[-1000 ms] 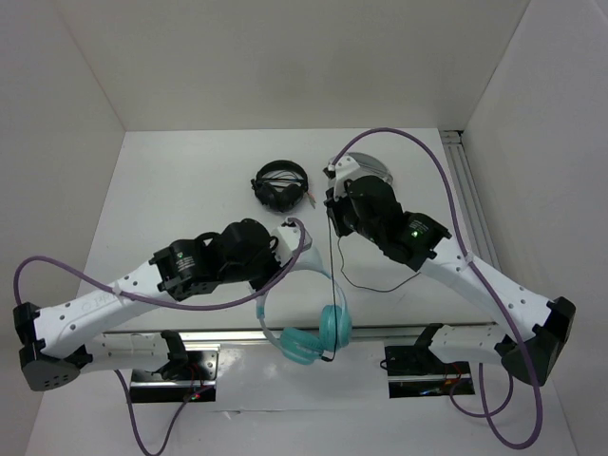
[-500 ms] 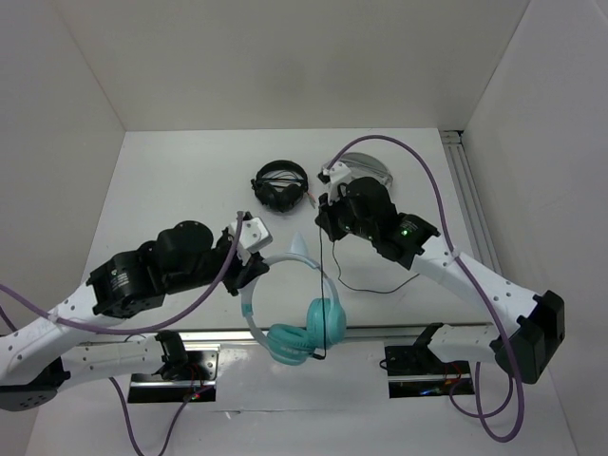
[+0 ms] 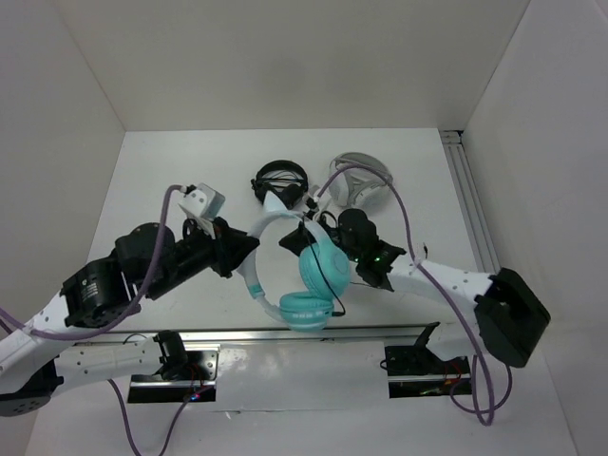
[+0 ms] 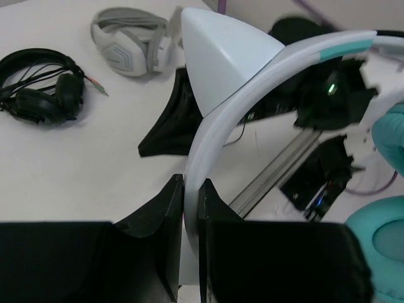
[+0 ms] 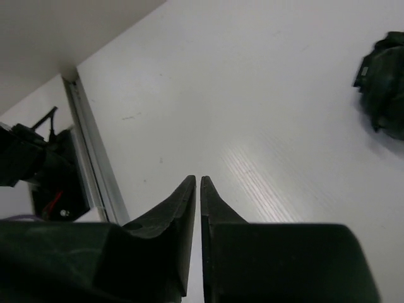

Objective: Wrap the headphones

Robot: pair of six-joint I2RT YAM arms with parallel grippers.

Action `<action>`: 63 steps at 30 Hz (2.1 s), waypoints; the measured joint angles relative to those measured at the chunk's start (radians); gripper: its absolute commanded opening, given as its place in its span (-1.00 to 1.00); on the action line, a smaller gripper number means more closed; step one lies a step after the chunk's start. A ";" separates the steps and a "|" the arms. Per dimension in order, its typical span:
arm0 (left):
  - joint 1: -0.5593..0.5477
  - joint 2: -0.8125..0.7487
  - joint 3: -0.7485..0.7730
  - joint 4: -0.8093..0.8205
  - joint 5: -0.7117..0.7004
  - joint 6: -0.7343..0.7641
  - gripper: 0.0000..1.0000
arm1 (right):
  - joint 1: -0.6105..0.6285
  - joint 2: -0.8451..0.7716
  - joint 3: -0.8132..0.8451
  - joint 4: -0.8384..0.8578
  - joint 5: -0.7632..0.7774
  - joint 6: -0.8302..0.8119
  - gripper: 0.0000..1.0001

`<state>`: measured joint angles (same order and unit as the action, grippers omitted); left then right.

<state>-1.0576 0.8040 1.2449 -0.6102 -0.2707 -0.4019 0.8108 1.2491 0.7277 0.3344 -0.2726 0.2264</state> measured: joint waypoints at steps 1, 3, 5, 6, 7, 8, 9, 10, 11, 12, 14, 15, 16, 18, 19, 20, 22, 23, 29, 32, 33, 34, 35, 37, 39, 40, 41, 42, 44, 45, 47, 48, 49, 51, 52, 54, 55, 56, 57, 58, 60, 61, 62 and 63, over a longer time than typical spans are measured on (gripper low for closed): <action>0.000 -0.013 -0.005 0.011 -0.032 -0.030 -1.00 | 0.004 0.039 -0.011 0.064 -0.016 0.015 -0.67; -0.001 -0.046 -0.021 0.035 -0.102 -0.086 -1.00 | 0.011 0.145 -0.023 0.194 -0.050 0.044 -0.67; -0.001 -0.074 -0.031 0.048 -0.169 -0.134 -1.00 | 0.027 0.237 -0.043 0.304 -0.075 0.072 -0.67; -0.001 -0.084 -0.034 0.052 -0.205 -0.156 -1.00 | 0.039 0.278 -0.058 0.352 -0.087 0.087 -0.73; -0.001 -0.090 -0.036 0.056 -0.246 -0.179 -1.00 | 0.049 0.310 -0.077 0.399 -0.095 0.100 -0.91; -0.001 -0.096 -0.037 0.057 -0.287 -0.203 -1.00 | 0.064 0.342 -0.098 0.449 -0.102 0.114 -0.97; -0.002 -0.101 -0.037 0.057 -0.323 -0.219 -1.00 | 0.077 0.366 -0.117 0.484 -0.106 0.127 -1.00; -0.002 -0.105 -0.037 0.053 -0.369 -0.243 -1.00 | 0.090 0.388 -0.136 0.531 -0.105 0.142 -1.00; -0.002 -0.103 -0.034 0.045 -0.405 -0.265 -1.00 | 0.101 0.404 -0.153 0.568 -0.105 0.152 -1.00; -0.002 -0.098 -0.026 0.031 -0.444 -0.285 -1.00 | 0.111 0.420 -0.172 0.608 -0.105 0.163 -1.00; -0.002 -0.073 0.001 -0.006 -0.526 -0.317 -1.00 | 0.127 0.447 -0.206 0.676 -0.104 0.180 -1.00; -0.002 -0.053 0.021 -0.032 -0.570 -0.339 -1.00 | 0.137 0.457 -0.220 0.696 -0.099 0.188 -1.00; -0.002 -0.028 0.047 -0.061 -0.622 -0.361 -1.00 | 0.146 0.459 -0.232 0.706 -0.087 0.193 -1.00; -0.002 0.018 0.093 -0.120 -0.705 -0.399 -1.00 | 0.187 0.454 -0.242 0.699 -0.023 0.190 -1.00; 0.003 0.050 0.120 -0.154 -0.749 -0.420 -1.00 | 0.224 0.444 -0.243 0.681 0.020 0.187 -1.00; 0.013 0.081 0.145 -0.186 -0.787 -0.440 -1.00 | 0.268 0.425 -0.244 0.655 0.070 0.181 -1.00; 0.069 0.132 0.183 -0.237 -0.821 -0.470 -1.00 | 0.383 0.364 -0.244 0.565 0.214 0.169 -1.00; 0.102 0.156 0.193 -0.250 -0.830 -0.479 -1.00 | 0.440 0.323 -0.244 0.537 0.252 0.164 -1.00; 0.436 0.268 0.129 -0.272 -0.737 -0.474 -1.00 | 0.739 0.124 -0.098 0.174 0.625 0.129 -1.00; 0.557 0.301 0.075 -0.271 -0.657 -0.424 -1.00 | 0.805 0.097 0.028 0.001 0.784 0.092 -1.00; 0.586 0.316 0.058 -0.269 -0.616 -0.396 -1.00 | 0.815 0.090 0.068 -0.056 0.823 0.066 -1.00; 0.605 0.332 0.045 -0.266 -0.575 -0.356 -1.00 | 0.819 0.082 0.104 -0.106 0.859 0.039 -1.00; 0.617 0.346 0.031 -0.258 -0.528 -0.318 -1.00 | 0.819 0.076 0.139 -0.156 0.893 0.012 -1.00; 0.626 0.375 0.007 -0.240 -0.426 -0.229 -1.00 | 0.806 0.069 0.217 -0.260 0.952 -0.056 -1.00; 0.609 0.401 -0.021 -0.225 -0.340 -0.153 -1.00 | 0.778 0.067 0.284 -0.337 0.991 -0.121 -1.00; 0.591 0.412 -0.035 -0.223 -0.309 -0.122 -1.00 | 0.755 0.065 0.313 -0.370 1.009 -0.158 -1.00; 0.560 0.422 -0.055 -0.220 -0.286 -0.093 -1.00 | 0.726 0.060 0.334 -0.399 1.026 -0.195 -1.00; 0.513 0.432 -0.084 -0.216 -0.277 -0.069 -1.00 | 0.691 0.051 0.349 -0.431 1.041 -0.230 -1.00; 0.426 0.452 -0.125 -0.219 -0.257 -0.040 -1.00 | 0.610 0.031 0.367 -0.486 1.063 -0.292 -1.00; 0.373 0.465 -0.145 -0.219 -0.253 -0.026 -1.00 | 0.560 0.018 0.375 -0.512 1.065 -0.321 -1.00; 0.267 0.493 -0.177 -0.221 -0.247 -0.020 -1.00 | 0.461 -0.006 0.385 -0.559 1.049 -0.364 -1.00; 0.216 0.509 -0.179 -0.218 -0.244 -0.020 -1.00 | 0.422 -0.018 0.385 -0.581 1.035 -0.379 -1.00; 0.172 0.519 -0.179 -0.208 -0.239 -0.021 -1.00 | 0.386 -0.029 0.385 -0.602 1.021 -0.391 -1.00; 0.103 0.522 -0.179 -0.195 -0.233 -0.027 -1.00 | 0.329 -0.050 0.385 -0.632 0.996 -0.412 -1.00; 0.076 0.517 -0.179 -0.193 -0.233 -0.028 -1.00 | 0.302 -0.062 0.385 -0.640 0.980 -0.419 -1.00; 0.035 0.495 -0.179 -0.186 -0.225 -0.026 -1.00 | 0.246 -0.084 0.381 -0.651 0.943 -0.436 -1.00; 0.021 0.472 -0.179 -0.180 -0.217 -0.021 -1.00 | 0.224 -0.091 0.375 -0.650 0.935 -0.441 -1.00; 0.011 0.442 -0.183 -0.176 -0.208 -0.018 -1.00 | 0.203 -0.102 0.364 -0.649 0.928 -0.446 -1.00; 0.005 0.407 -0.187 -0.174 -0.199 -0.018 -1.00 | 0.186 -0.110 0.355 -0.653 0.922 -0.448 -1.00; 0.001 0.373 -0.191 -0.174 -0.193 -0.016 -1.00 | 0.173 -0.115 0.350 -0.653 0.917 -0.448 -1.00; 0.000 0.296 -0.203 -0.174 -0.176 -0.016 -1.00 | 0.152 -0.119 0.349 -0.651 0.901 -0.447 -1.00; 0.001 0.261 -0.209 -0.176 -0.172 -0.015 -1.00 | 0.138 -0.119 0.348 -0.648 0.884 -0.446 -1.00; 0.002 0.231 -0.211 -0.176 -0.165 -0.014 -1.00 | 0.127 -0.119 0.346 -0.646 0.874 -0.444 -1.00; 0.001 0.208 -0.211 -0.176 -0.154 -0.013 -1.00 | 0.114 -0.119 0.344 -0.643 0.859 -0.440 -1.00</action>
<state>-1.0565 1.0119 1.0340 -0.7864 -0.4244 -0.4145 0.9245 1.1297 1.0714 -0.3088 0.5865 -0.2134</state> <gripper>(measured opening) 0.220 0.007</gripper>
